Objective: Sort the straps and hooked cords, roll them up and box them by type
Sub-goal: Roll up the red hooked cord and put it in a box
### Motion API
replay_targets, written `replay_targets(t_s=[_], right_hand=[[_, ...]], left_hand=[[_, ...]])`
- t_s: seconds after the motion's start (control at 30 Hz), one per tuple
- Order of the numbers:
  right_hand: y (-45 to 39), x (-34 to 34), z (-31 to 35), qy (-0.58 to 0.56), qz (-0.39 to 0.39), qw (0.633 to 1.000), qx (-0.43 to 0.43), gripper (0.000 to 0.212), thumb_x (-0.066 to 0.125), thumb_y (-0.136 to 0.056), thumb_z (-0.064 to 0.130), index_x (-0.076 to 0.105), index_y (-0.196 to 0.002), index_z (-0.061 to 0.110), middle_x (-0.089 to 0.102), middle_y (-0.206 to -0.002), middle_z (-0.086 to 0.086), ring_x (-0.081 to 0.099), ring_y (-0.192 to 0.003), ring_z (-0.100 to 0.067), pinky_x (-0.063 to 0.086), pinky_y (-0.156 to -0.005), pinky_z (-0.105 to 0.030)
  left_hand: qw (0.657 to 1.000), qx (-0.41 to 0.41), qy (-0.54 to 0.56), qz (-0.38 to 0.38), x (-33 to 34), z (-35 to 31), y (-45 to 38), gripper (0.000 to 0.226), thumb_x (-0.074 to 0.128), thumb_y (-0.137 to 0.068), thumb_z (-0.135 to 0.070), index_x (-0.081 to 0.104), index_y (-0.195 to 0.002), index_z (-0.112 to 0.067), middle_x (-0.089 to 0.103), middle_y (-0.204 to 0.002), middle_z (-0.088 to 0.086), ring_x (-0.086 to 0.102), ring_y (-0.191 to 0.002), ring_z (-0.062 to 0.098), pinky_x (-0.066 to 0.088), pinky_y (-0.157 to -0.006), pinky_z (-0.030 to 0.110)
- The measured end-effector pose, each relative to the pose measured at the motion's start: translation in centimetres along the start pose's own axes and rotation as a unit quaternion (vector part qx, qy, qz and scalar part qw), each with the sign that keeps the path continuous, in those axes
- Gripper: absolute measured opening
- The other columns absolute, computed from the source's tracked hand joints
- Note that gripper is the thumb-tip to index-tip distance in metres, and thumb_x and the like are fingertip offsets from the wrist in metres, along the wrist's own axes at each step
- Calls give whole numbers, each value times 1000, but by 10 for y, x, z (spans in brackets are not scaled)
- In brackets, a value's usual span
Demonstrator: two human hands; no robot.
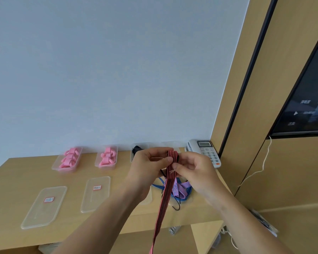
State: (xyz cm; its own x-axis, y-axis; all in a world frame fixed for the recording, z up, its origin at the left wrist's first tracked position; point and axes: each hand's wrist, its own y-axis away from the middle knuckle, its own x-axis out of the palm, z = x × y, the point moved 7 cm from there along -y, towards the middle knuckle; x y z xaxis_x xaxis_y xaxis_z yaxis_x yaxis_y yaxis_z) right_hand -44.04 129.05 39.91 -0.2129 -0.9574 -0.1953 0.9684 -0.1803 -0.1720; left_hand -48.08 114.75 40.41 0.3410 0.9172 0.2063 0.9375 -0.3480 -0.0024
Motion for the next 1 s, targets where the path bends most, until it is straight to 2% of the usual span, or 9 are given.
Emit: replay_targets(t_s=[0.1,0.17,0.3,0.37,0.47,0.63,0.77,0.87,1.0], right_hand=[[-2,1,5,-21,-4,1000,8,17,68,-91,0,75,-100,13,78,-87,-8,75,-86,-24,62,-79,-36],[-5,-2,10,-50,-14,999,14,14,68,-90,-1,75,-98,8,77,-85,-12,75,-82,-27,61,-75,-35],[-9,-9,18,-69,-33,997,11,15,69,-89,-1,76,-98,8,77,-86,-14,74,-83,-36,60,-82,-49],[-9,-12,19,-58,-37,998,5,20,68,-89,-3,76,-101,10,77,-87,-13,73,-87,-35,59,-84,-51],[-8,-15,19,-51,-38,998,-11,23,68,-89,-3,77,-100,14,77,-87,-12,73,-88,-35,58,-86,-55],[-5,-18,21,-5,-47,997,-67,22,72,-87,-1,77,-98,17,78,-88,-7,75,-88,-28,60,-84,-52],[3,-19,25,24,-80,990,-116,25,74,-84,-3,76,-99,17,78,-85,2,74,-83,-17,60,-83,-45],[11,-21,24,25,-97,986,-136,24,76,-83,-2,77,-100,15,77,-87,5,74,-84,-15,61,-81,-45],[24,-20,32,57,-113,973,-192,29,77,-82,-3,77,-96,22,77,-88,13,74,-85,-11,62,-75,-37]], left_hand=[[1000,6,10,8,1,-2,2,17,66,-92,6,75,-101,-4,75,-87,12,74,-70,21,60,-62,28],[1000,-10,5,28,3,1,4,13,65,-97,-8,73,-106,-4,75,-92,13,76,-78,24,60,-67,31],[994,-82,-38,67,7,24,7,45,53,-102,-47,77,-104,-10,73,-108,25,67,-91,28,57,-92,49],[991,-104,-49,62,8,30,8,56,48,-101,-56,80,-105,-10,74,-106,26,69,-90,29,56,-95,48],[989,-122,-60,61,12,29,10,58,46,-101,-56,80,-104,-9,77,-98,21,74,-88,31,58,-89,44],[989,-118,-67,52,15,26,16,50,51,-103,-50,83,-75,-23,78,-92,18,74,-81,29,59,-87,45],[989,-135,-55,40,14,27,19,46,54,-101,-51,78,-92,-13,78,-96,18,75,-84,29,59,-86,43],[986,-165,-10,29,13,29,19,54,55,-99,-53,76,-100,-3,77,-101,22,75,-93,37,61,-86,44],[982,-185,24,27,12,29,19,55,60,-97,-50,73,-108,2,75,-109,26,72,-106,42,58,-94,49]])
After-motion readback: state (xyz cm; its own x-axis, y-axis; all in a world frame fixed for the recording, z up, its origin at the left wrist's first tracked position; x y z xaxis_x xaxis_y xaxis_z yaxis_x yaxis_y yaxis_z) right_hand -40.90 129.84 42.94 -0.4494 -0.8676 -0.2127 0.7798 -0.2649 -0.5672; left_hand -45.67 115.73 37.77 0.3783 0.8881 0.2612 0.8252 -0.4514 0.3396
